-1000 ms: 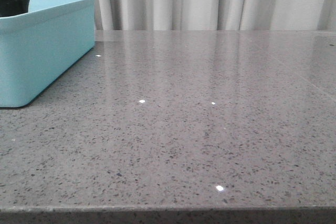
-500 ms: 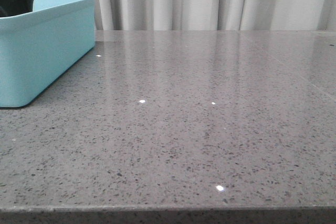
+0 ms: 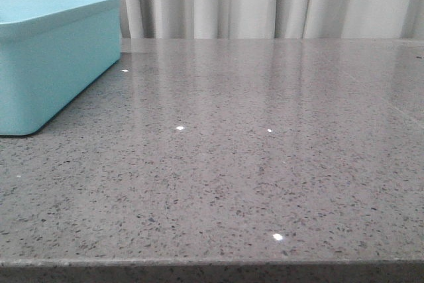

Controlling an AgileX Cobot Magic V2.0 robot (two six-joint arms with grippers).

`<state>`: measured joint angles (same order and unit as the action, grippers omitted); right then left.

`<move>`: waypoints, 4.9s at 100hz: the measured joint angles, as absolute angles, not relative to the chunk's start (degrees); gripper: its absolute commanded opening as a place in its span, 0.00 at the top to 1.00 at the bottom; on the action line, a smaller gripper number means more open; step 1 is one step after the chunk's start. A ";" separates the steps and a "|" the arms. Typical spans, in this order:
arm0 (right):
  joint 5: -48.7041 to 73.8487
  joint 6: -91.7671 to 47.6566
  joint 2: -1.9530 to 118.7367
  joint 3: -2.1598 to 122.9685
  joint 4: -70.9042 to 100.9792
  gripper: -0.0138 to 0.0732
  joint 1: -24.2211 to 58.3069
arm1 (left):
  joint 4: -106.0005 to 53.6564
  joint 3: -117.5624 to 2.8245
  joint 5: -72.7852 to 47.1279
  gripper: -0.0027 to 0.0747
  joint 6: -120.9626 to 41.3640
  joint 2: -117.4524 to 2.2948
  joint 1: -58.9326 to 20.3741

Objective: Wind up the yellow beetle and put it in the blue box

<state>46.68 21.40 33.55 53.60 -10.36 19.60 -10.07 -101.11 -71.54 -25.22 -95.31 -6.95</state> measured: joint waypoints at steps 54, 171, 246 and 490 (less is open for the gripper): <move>42.69 21.02 27.65 46.68 -14.20 0.92 19.60 | -15.18 -76.56 -61.97 0.99 -23.80 -72.66 -6.95; 34.70 20.86 7.48 27.63 -14.81 0.92 19.60 | -23.99 -23.47 -42.29 0.99 -23.73 -14.23 -6.95; 34.70 20.81 7.48 27.63 -14.81 0.92 19.60 | -24.13 -21.92 -40.00 0.99 -23.68 -12.94 -6.95; 34.70 20.72 7.48 27.63 -14.95 0.92 19.60 | -4.16 -0.14 -10.47 0.99 -1.47 0.27 -0.77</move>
